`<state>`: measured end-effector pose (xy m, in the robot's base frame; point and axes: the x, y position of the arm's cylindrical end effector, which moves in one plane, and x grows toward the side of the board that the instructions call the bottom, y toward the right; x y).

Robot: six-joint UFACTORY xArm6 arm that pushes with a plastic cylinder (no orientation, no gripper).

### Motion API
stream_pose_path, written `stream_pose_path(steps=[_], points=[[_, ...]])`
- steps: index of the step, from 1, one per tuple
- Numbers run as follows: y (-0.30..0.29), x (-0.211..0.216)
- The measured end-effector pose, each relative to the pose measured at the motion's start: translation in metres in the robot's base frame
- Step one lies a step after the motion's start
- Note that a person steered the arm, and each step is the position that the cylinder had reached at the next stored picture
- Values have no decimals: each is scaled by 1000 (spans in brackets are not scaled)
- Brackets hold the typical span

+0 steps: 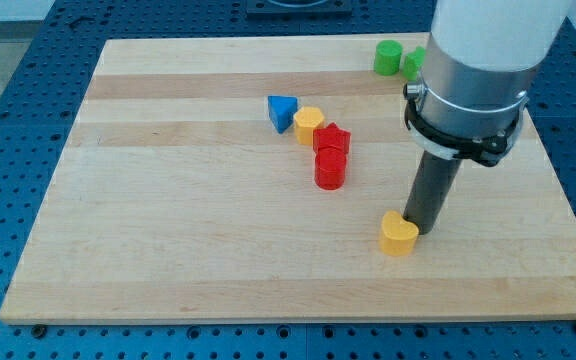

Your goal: Push the yellow heart slightly to the left

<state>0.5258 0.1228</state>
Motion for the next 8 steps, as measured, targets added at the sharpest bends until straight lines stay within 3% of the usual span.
stream_pose_path(steps=[2, 5, 7, 8], points=[[0, -76], [1, -80], [27, -3], [-2, 22]])
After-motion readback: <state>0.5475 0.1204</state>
